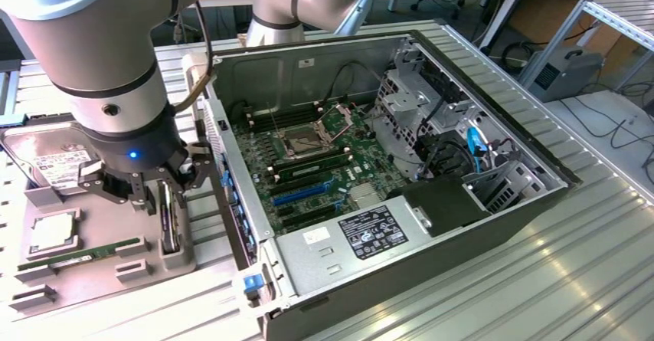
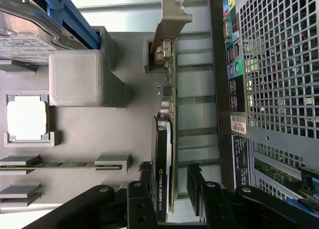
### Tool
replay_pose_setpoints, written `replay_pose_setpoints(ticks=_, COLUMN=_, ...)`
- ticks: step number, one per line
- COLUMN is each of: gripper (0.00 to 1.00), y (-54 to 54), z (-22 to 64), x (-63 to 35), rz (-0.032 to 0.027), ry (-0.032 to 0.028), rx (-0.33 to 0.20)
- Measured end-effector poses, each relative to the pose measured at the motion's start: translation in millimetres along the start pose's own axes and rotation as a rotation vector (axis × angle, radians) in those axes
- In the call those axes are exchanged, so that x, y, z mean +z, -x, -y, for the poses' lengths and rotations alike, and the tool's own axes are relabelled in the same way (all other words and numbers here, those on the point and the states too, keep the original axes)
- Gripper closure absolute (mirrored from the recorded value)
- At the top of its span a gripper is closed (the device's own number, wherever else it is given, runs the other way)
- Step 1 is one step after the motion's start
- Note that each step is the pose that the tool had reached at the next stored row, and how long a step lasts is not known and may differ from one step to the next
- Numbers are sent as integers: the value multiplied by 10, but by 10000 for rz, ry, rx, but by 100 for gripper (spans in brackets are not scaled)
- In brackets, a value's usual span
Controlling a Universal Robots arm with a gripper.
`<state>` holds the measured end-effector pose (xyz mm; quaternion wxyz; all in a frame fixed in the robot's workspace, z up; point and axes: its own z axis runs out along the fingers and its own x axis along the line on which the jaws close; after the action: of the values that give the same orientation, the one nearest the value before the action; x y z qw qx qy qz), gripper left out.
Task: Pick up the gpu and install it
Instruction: 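Pick up the gpu and move the gpu toward the slot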
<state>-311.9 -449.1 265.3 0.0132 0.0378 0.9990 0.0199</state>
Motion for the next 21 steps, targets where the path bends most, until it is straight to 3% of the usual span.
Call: replay_pose_setpoints(ticks=21, gripper=58, y=-1, z=2, x=52, rz=-1, ry=-1, rx=0)
